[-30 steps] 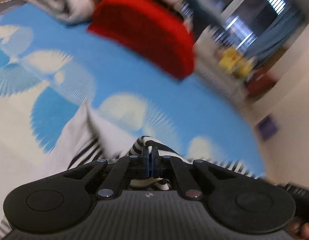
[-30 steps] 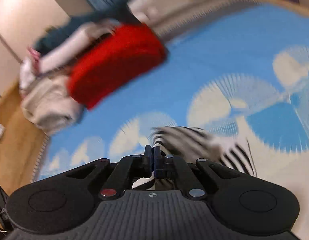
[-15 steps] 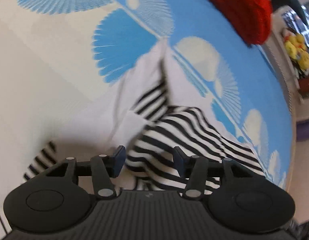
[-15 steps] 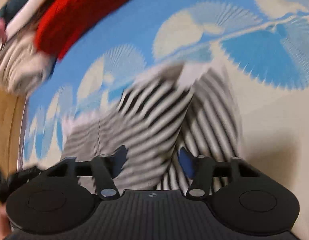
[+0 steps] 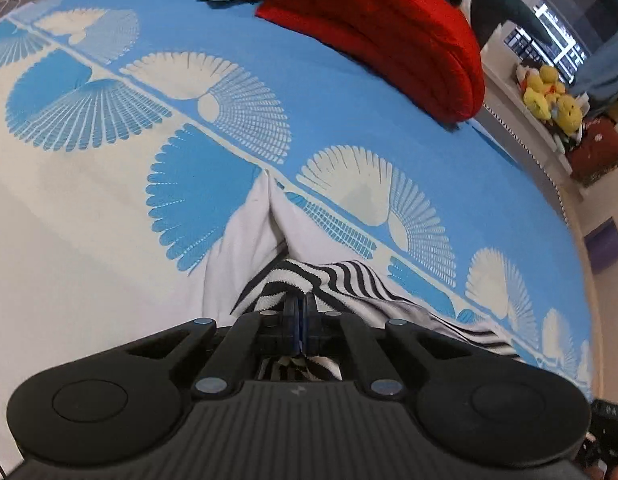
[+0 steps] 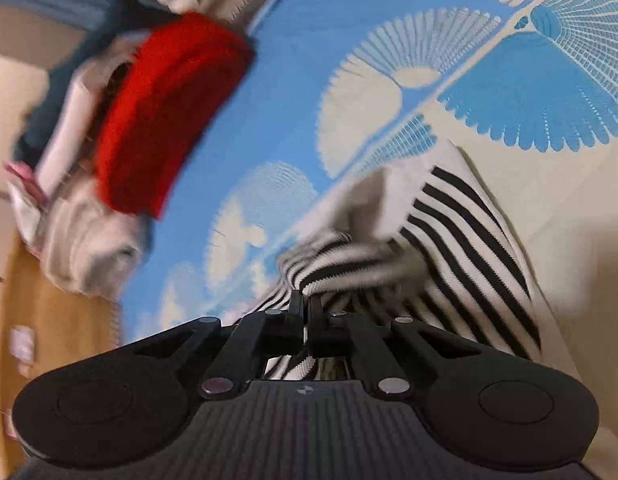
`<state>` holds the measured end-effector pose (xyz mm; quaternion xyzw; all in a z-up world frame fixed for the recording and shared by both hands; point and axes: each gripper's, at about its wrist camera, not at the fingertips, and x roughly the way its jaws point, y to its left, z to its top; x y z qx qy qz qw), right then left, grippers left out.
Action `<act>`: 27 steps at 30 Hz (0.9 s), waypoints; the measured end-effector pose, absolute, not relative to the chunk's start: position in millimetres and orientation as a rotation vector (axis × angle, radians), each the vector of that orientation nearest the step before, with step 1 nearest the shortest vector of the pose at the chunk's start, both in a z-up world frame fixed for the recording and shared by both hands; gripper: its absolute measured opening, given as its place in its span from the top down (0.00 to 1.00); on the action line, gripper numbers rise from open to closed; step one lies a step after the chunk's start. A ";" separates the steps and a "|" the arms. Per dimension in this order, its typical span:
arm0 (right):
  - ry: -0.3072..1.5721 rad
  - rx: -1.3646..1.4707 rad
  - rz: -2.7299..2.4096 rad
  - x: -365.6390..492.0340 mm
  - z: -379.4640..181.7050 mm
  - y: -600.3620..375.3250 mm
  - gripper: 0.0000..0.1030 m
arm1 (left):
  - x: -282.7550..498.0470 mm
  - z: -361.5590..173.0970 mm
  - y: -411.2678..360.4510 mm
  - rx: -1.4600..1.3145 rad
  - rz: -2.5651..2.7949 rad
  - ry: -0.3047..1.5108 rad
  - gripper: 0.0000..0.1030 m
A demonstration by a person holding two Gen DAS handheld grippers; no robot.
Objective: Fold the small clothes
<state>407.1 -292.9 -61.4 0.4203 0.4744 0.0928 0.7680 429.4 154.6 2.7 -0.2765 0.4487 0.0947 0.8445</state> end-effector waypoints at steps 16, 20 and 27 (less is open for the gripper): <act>0.913 0.565 0.084 415.6 -32.2 -280.1 0.71 | 425.1 8.6 140.7 -0.454 0.166 0.935 0.75; 1.018 0.612 0.311 428.3 -54.6 -252.2 0.67 | 429.2 -12.7 132.5 -0.422 0.150 0.987 0.75; 1.241 0.586 0.080 440.2 -112.9 -264.2 0.79 | 435.7 -52.0 133.2 -0.362 0.271 1.210 0.80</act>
